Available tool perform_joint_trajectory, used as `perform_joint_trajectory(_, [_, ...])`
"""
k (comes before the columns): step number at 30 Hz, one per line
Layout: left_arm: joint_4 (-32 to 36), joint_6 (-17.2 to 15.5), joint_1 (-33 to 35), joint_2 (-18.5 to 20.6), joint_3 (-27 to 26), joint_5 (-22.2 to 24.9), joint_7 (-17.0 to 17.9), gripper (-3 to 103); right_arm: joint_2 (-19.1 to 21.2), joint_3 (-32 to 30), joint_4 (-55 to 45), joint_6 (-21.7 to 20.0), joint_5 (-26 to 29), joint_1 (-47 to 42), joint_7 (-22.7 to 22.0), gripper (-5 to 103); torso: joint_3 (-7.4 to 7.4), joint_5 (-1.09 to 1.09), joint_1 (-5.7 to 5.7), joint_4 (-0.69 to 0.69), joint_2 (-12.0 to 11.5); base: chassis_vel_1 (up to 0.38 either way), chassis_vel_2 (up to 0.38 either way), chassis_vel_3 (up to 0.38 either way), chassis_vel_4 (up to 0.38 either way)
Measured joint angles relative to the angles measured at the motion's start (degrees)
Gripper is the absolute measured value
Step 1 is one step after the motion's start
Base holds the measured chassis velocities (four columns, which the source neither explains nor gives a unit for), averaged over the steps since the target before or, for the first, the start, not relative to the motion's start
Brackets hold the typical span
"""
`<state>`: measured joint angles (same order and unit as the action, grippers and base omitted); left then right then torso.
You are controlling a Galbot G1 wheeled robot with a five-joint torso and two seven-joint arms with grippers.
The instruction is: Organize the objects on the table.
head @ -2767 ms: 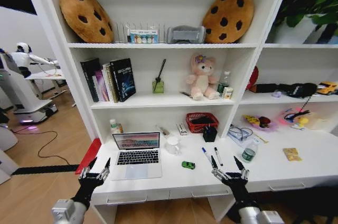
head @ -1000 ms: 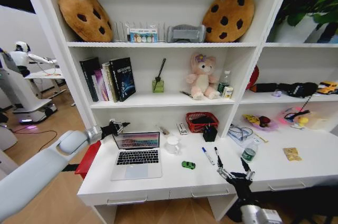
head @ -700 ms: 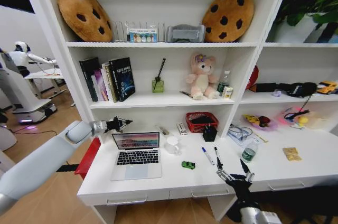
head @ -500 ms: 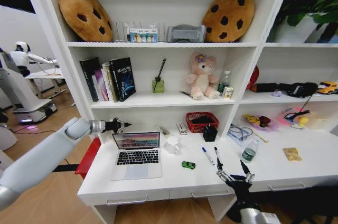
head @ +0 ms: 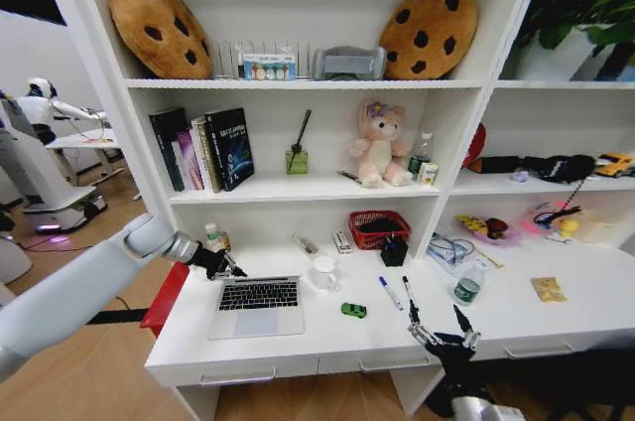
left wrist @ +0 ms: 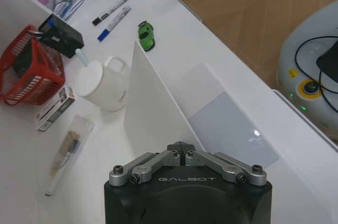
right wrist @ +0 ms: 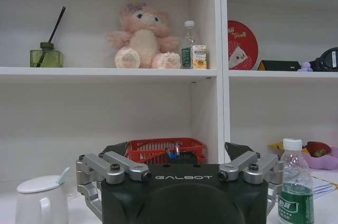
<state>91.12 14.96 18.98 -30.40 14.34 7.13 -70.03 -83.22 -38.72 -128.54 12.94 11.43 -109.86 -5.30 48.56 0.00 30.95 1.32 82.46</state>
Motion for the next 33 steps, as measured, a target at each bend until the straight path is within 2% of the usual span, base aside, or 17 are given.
perform_joint_trajectory(2, [1.1, -0.4, 1.4, 0.4, -0.6, -0.2, 0.0, 0, 0.0, 0.0, 0.0, 0.0, 0.0, 0.0, 0.0, 100, 0.0, 0.01, 0.0, 0.0, 0.0, 0.0, 0.0, 0.0, 0.0])
perform_joint_trajectory(4, [5.7, -1.3, 10.3, 1.8, -5.4, -2.4, 1.0, 0, -0.1, 0.2, 0.0, 0.0, -0.3, 0.0, 0.0, 100, 0.0, -0.01, 0.0, 0.0, 0.0, 0.0, 0.0, 0.0, 0.0])
perform_joint_trajectory(7, [7.0, -1.6, 15.5, 2.0, -8.7, -3.9, 2.5, 0, -0.2, 0.3, 0.0, 0.0, -0.4, 0.0, 0.0, 100, -0.01, 0.01, 0.0, 0.01, 0.0, 0.0, 0.0, 0.0, 0.0])
perform_joint_trajectory(9, [8.4, -3.3, 29.9, 1.8, -15.4, -5.3, 10.3, 0, -0.3, 0.4, 0.2, -0.1, -0.5, 0.0, 0.0, 100, 0.0, -0.01, 0.0, 0.0, 0.0, 0.0, 0.0, 0.0, 0.0])
perform_joint_trajectory(10, [8.4, -3.3, 29.9, 1.8, -15.4, -5.3, 10.3, 0, -0.3, 0.4, 0.2, -0.1, -0.5, 0.0, 0.0, 100, 0.0, -0.01, 0.0, 0.0, 0.0, 0.0, 0.0, 0.0, 0.0])
perform_joint_trajectory(11, [8.3, -4.4, 33.7, 1.6, -17.0, -3.6, 15.6, 0, -0.3, 0.4, 0.2, -0.1, -0.6, -0.1, 0.0, 100, -0.01, -0.01, -0.01, -0.02, 0.0, 0.0, 0.0, 0.0, 0.0])
perform_joint_trajectory(12, [8.3, -4.4, 33.7, 1.6, -17.0, -3.6, 15.6, 0, -0.3, 0.4, 0.2, -0.1, -0.6, -0.1, 0.0, 100, -0.01, -0.01, -0.01, -0.02, 0.0, 0.0, 0.0, 0.0, 0.0])
perform_joint_trajectory(14, [8.4, -8.2, 38.5, 0.7, -19.2, 2.5, 31.5, 0, -0.7, 0.5, -0.2, -0.3, -0.6, -0.3, 0.0, 100, -0.01, 0.01, 0.0, 0.0, 0.0, 0.0, 0.0, 0.0, 0.0])
perform_joint_trajectory(15, [8.4, -8.2, 38.5, 0.7, -19.2, 2.5, 31.5, 0, -0.7, 0.5, -0.2, -0.3, -0.6, -0.3, 0.0, 100, -0.01, 0.01, 0.0, 0.0, 0.0, 0.0, 0.0, 0.0, 0.0])
perform_joint_trajectory(17, [9.6, -13.0, 42.3, -1.4, -22.5, 11.2, 46.0, 2, -1.2, 0.6, -0.4, -0.4, -0.6, -0.6, -0.1, 100, 0.0, 0.01, 0.0, 0.02, 0.0, 0.0, 0.0, 0.0, 0.0])
perform_joint_trajectory(18, [9.6, -13.0, 42.3, -1.4, -22.5, 11.2, 46.0, 2, -1.2, 0.6, -0.4, -0.4, -0.6, -0.6, -0.1, 100, 0.0, 0.01, 0.0, 0.02, 0.0, 0.0, 0.0, 0.0, 0.0])
perform_joint_trajectory(20, [11.5, -17.6, 45.5, -3.6, -26.1, 16.6, 59.0, 13, -1.3, 0.6, -0.5, -1.1, -0.5, -0.7, -1.1, 100, -0.01, 0.0, 0.0, 0.02, 0.0, 0.0, 0.0, 0.0, 0.0])
perform_joint_trajectory(21, [11.5, -17.6, 45.5, -3.6, -26.1, 16.6, 59.0, 13, -1.3, 0.6, -0.5, -1.1, -0.5, -0.7, -1.1, 100, -0.01, 0.0, 0.0, 0.02, 0.0, 0.0, 0.0, 0.0, 0.0])
perform_joint_trajectory(23, [16.7, -24.9, 50.1, -7.9, -31.8, 24.8, 76.9, 23, -1.4, 0.5, -0.7, -2.9, -0.1, -0.4, -3.5, 100, -0.01, 0.0, 0.0, 0.0, 0.0, 0.0, 0.0, 0.0, 0.0])
perform_joint_trajectory(25, [17.7, -25.6, 51.1, -8.8, -32.9, 25.6, 79.5, 23, -1.5, 0.5, -0.7, -3.4, 0.0, -0.3, -4.2, 100, 0.0, 0.01, 0.0, 0.01, 0.0, 0.0, 0.0, 0.0, 0.0])
perform_joint_trajectory(28, [23.0, -27.5, 59.5, -14.6, -40.0, 26.5, 88.7, 40, -1.2, 0.3, -1.0, -6.7, 1.1, 0.0, -8.7, 100, 0.0, 0.0, 0.0, 0.02, 0.0, 0.0, 0.0, 0.0, 0.0])
perform_joint_trajectory(33, [27.3, -27.8, 69.1, -19.9, -49.2, 24.6, 89.1, 56, -0.5, -0.1, -1.0, -8.1, 1.6, 0.0, -10.3, 100, 0.0, 0.0, -0.01, 0.0, 0.0, 0.0, 0.0, 0.0, 0.0])
